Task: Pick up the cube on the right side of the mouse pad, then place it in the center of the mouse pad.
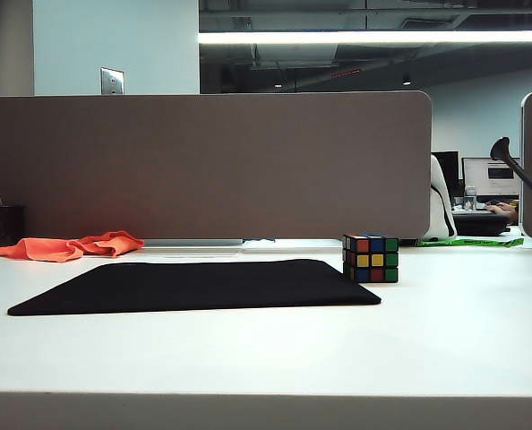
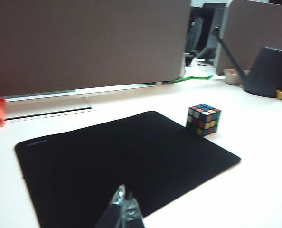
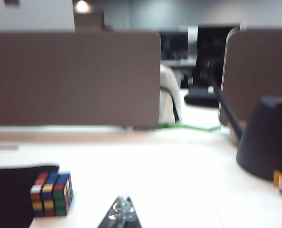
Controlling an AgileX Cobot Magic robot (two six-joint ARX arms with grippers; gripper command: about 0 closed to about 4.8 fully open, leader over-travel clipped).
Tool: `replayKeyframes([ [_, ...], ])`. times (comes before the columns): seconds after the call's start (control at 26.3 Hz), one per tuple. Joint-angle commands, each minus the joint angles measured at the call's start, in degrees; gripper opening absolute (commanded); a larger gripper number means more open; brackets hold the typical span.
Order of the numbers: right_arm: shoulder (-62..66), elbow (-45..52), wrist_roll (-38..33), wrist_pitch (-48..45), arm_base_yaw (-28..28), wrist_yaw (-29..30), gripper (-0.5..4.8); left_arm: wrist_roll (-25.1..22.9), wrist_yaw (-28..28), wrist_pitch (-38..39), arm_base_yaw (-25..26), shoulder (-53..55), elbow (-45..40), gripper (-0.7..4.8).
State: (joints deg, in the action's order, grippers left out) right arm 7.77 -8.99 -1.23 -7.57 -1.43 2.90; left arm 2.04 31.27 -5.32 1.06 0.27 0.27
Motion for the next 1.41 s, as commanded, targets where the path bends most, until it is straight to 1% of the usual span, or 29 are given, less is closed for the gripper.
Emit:
replayKeyframes([
  [0.04,6.86,-3.41,0.24,-1.14,0.02,1.44,-0.05,0.17,2.95,-0.77,0.02,0.02,0.17,-0.06],
  [0.15,15.96,-7.13,0.26,-1.77,0.44,2.58,-0.05,0.15,4.15,-0.77,0.02,0.02,0.17,-0.06],
  [0.27,26.18,-11.63,0.26,-2.82,2.25,2.67,-0.05,0.17,4.98,-0.77,0.02,0.02,0.17,-0.06],
  [0.38,37.09,-16.63,0.26,-6.49,5.86,2.6,-0.06,0.17,4.96,-0.79,0.02,0.02,0.17,-0.06],
  [0.42,44.06,-19.96,0.26,-9.7,8.57,2.6,-0.05,0.15,4.96,-0.81,0.02,0.02,0.17,-0.06],
  [0.65,61.51,-28.83,0.24,-18.21,14.69,2.56,-0.06,0.35,4.96,-0.79,-0.02,0.02,0.17,-0.06],
  [0.69,63.78,-30.05,0.24,-18.82,15.41,2.58,-0.06,0.35,4.96,-0.79,-0.02,0.02,0.17,-0.06],
  [0.8,76.22,-37.11,0.24,-19.76,18.01,2.6,-0.05,0.35,4.87,-0.77,-0.02,0.02,0.17,-0.06],
  [0.91,80.7,-39.89,0.22,-19.74,18.45,2.05,-0.06,0.37,4.94,-0.72,-0.04,0.02,0.17,-0.06],
  [1.03,84.3,-42.25,-0.04,-19.43,18.62,0.28,-0.05,0.35,4.87,-0.72,-0.04,0.02,0.17,-0.06],
  [1.07,85.53,-43.17,-0.5,-19.06,18.64,-0.76,0.04,0.35,4.9,-0.7,-0.02,0.02,0.17,-0.06],
  [1.1,86.31,-43.91,-0.9,-18.56,18.64,-1.55,0.29,0.35,4.9,-0.68,-0.02,0.02,0.17,-0.06],
  [1.14,87.36,-44.96,-1.64,-17.79,18.75,-1.92,0.85,0.35,4.9,-0.66,-0.04,0.02,0.17,-0.06],
  [1.18,88.72,-46.31,-2.21,-17.44,18.84,-1.9,1.92,0.35,4.9,-0.55,-0.02,0.02,0.17,-0.06],
  [1.22,89.55,-47.15,-2.19,-17.09,18.97,-1.92,2.3,0.35,4.87,-0.33,-0.02,0.02,0.17,-0.06],
  [1.26,90.36,-48.28,-2.21,-16.11,19.12,-1.92,2.47,0.35,4.87,0.0,-0.02,0.02,0.17,-0.06],
  [1.37,92.43,-51.43,-3.52,-12.48,19.41,-3.17,3.48,0.35,4.76,0.72,0.0,0.02,0.17,-0.06],
  [1.41,93.42,-52.61,-3.8,-11.06,19.41,-3.17,4.05,0.35,4.76,0.79,0.0,0.02,0.17,-0.06],
])
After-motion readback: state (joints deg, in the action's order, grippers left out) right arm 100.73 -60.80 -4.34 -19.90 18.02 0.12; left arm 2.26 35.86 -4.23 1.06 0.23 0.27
